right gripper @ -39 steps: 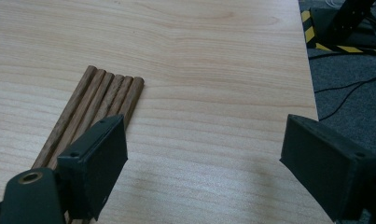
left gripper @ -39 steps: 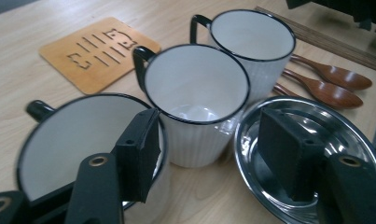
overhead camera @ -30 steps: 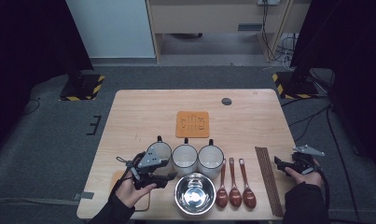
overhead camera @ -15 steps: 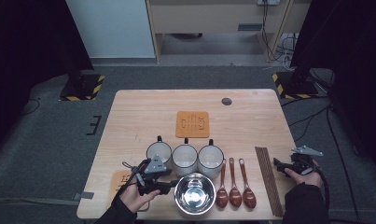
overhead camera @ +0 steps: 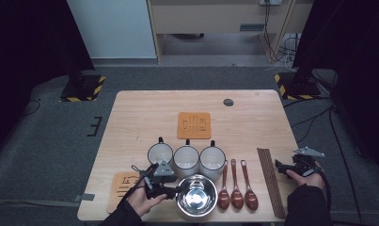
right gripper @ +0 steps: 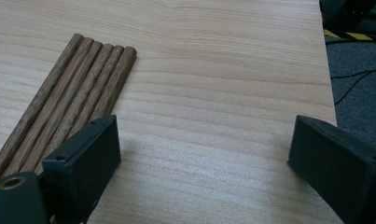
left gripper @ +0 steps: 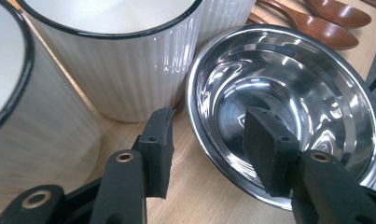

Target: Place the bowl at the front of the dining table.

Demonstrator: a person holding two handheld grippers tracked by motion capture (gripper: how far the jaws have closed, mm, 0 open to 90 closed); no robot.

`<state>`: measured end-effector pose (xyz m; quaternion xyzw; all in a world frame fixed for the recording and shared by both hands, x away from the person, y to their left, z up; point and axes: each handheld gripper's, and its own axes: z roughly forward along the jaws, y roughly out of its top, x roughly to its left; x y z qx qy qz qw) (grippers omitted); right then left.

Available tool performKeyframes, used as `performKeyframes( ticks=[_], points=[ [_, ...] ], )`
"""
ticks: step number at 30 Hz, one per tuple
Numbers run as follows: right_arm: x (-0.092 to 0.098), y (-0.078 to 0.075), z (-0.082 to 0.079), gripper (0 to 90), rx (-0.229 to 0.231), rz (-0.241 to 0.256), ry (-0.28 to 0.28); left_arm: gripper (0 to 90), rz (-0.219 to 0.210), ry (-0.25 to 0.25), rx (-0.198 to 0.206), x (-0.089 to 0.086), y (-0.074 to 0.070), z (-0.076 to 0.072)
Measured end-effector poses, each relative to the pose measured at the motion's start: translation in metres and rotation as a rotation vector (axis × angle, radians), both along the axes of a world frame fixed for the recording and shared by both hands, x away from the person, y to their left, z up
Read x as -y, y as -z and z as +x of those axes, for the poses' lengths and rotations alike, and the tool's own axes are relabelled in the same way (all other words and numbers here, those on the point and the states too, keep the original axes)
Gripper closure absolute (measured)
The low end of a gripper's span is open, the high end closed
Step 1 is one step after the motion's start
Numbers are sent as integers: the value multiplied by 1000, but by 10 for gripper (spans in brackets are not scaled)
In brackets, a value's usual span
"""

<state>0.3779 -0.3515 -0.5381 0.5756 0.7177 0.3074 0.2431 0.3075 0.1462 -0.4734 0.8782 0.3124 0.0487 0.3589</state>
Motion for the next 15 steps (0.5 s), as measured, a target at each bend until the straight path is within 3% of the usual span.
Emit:
performKeyframes(
  ticks=[10,15],
  points=[
    [0,0,1,76,-4,3,2,546,45,6,-35,11,12,4],
    [0,0,1,70,-5,0,-2,559,38,6,-50,14,17,8]
  ],
)
